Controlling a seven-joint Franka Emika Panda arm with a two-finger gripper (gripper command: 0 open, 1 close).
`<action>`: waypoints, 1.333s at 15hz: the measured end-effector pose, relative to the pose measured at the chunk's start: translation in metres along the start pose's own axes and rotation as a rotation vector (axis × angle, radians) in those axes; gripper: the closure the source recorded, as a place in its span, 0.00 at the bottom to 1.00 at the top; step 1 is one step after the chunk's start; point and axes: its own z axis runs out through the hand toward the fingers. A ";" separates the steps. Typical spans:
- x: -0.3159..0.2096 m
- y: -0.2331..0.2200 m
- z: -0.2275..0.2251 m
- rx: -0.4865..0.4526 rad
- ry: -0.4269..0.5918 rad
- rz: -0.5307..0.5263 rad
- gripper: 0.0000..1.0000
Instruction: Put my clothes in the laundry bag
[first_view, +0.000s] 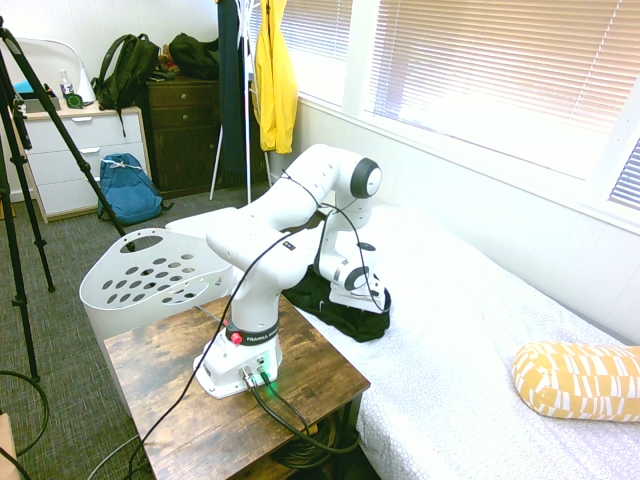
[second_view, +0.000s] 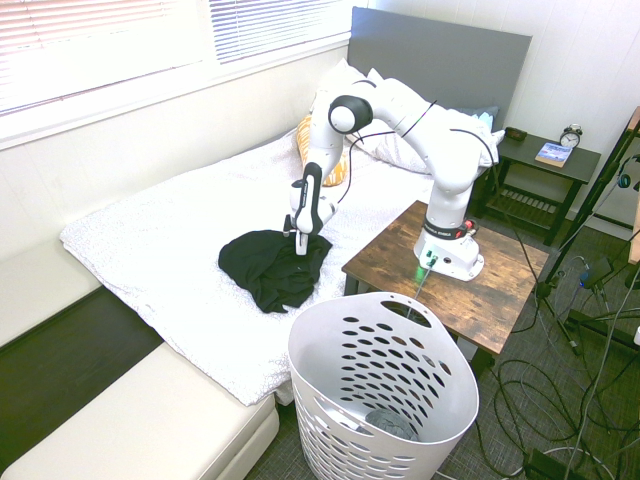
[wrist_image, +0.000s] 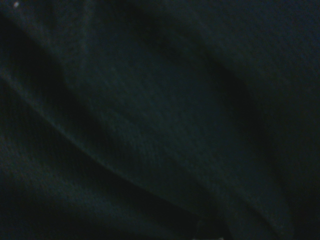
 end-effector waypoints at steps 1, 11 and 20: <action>0.001 0.001 -0.001 0.002 0.000 0.006 1.00; 0.002 0.006 -0.044 0.011 0.010 0.093 1.00; 0.003 -0.090 -0.309 -0.005 0.133 0.061 1.00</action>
